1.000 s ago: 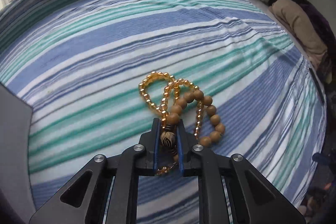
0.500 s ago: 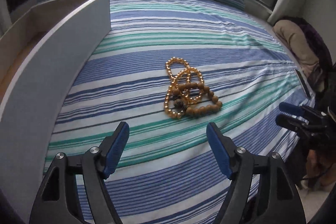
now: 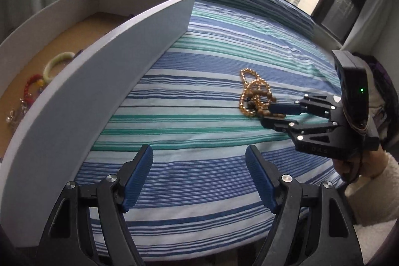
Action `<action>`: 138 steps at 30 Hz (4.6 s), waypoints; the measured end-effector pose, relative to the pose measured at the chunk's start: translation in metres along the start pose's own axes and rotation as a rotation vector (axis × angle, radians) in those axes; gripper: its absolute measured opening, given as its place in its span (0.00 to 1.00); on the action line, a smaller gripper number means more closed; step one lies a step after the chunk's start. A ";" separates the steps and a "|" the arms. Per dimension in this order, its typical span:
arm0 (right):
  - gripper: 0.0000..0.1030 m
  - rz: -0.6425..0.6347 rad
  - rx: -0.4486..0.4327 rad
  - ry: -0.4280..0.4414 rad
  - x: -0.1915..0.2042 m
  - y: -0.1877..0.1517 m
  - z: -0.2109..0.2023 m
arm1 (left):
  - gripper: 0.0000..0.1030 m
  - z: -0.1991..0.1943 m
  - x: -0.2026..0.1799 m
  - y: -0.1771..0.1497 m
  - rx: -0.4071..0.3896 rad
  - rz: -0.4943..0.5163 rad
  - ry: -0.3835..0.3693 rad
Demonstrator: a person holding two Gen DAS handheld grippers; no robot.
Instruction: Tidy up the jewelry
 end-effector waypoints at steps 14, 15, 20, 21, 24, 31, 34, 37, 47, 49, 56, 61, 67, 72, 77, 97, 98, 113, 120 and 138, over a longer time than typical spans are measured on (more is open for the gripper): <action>0.12 0.106 0.121 -0.069 -0.047 -0.039 -0.031 | 0.76 0.018 -0.012 -0.005 0.061 0.022 -0.019; 0.12 0.122 0.140 -0.083 -0.052 -0.050 -0.036 | 0.76 0.024 -0.016 0.000 0.070 0.027 -0.032; 0.13 0.168 0.191 -0.152 -0.062 -0.094 -0.047 | 0.76 0.072 -0.035 0.034 0.122 0.053 -0.071; 0.15 0.193 0.186 -0.150 -0.062 -0.098 -0.049 | 0.76 0.085 -0.039 0.041 0.136 0.064 -0.068; 0.34 0.298 0.164 -0.118 -0.061 -0.107 -0.057 | 0.76 0.123 -0.050 0.055 0.177 0.124 -0.029; 0.34 0.408 0.077 -0.068 -0.053 -0.115 -0.085 | 0.80 0.165 -0.064 0.059 0.196 0.247 0.037; 0.34 0.454 0.059 -0.081 -0.062 -0.121 -0.095 | 0.17 0.164 -0.075 0.056 0.195 0.283 -0.054; 0.34 0.496 0.051 -0.104 -0.073 -0.126 -0.100 | 0.11 0.160 -0.074 0.056 0.211 0.273 -0.070; 0.34 0.533 0.027 -0.112 -0.089 -0.120 -0.110 | 0.04 0.073 -0.058 0.071 0.068 0.041 -0.243; 0.34 0.482 0.037 -0.108 -0.083 -0.113 -0.105 | 0.04 0.061 -0.058 0.074 0.049 0.022 -0.258; 0.34 0.295 0.071 -0.087 -0.045 -0.087 -0.064 | 0.04 0.041 -0.064 0.073 0.015 0.020 -0.253; 0.30 0.233 0.148 -0.129 -0.042 -0.085 -0.032 | 0.04 0.028 -0.053 0.072 0.006 -0.019 -0.256; 0.13 0.331 0.109 -0.063 -0.053 -0.072 -0.063 | 0.04 -0.009 -0.053 0.086 -0.041 -0.046 -0.268; 0.13 0.388 -0.028 0.025 -0.066 -0.022 -0.119 | 0.04 -0.071 -0.055 0.109 -0.128 -0.029 -0.232; 0.13 0.339 -0.157 0.115 -0.054 0.051 -0.158 | 0.04 -0.149 -0.033 0.137 -0.256 -0.052 -0.167; 0.13 0.167 -0.051 0.226 0.097 0.265 -0.008 | 0.05 -0.156 0.182 0.080 -0.223 -0.324 0.205; 0.13 0.156 -0.016 0.210 0.103 0.262 0.005 | 0.05 -0.150 0.186 0.075 -0.210 -0.334 0.208; 0.69 0.097 -0.063 0.073 0.121 0.245 -0.022 | 0.99 -0.173 0.139 0.077 -0.372 -0.222 0.570; 0.72 -0.036 -0.150 0.021 0.150 0.239 -0.060 | 0.99 -0.194 0.136 0.066 -0.485 -0.347 0.478; 0.78 -0.089 -0.165 -0.047 0.174 0.230 -0.076 | 0.99 -0.204 0.152 0.053 -0.332 -0.379 0.765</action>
Point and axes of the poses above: each gripper's, at about its wrist camera, not at the fingertips, and z roughly the way its jaws point, x to its left, y to its top, the point moved 7 cm from there along z, roughly the way its jaws point, and after that the axes turned 15 degrees about -y, right-handed, at the moved point
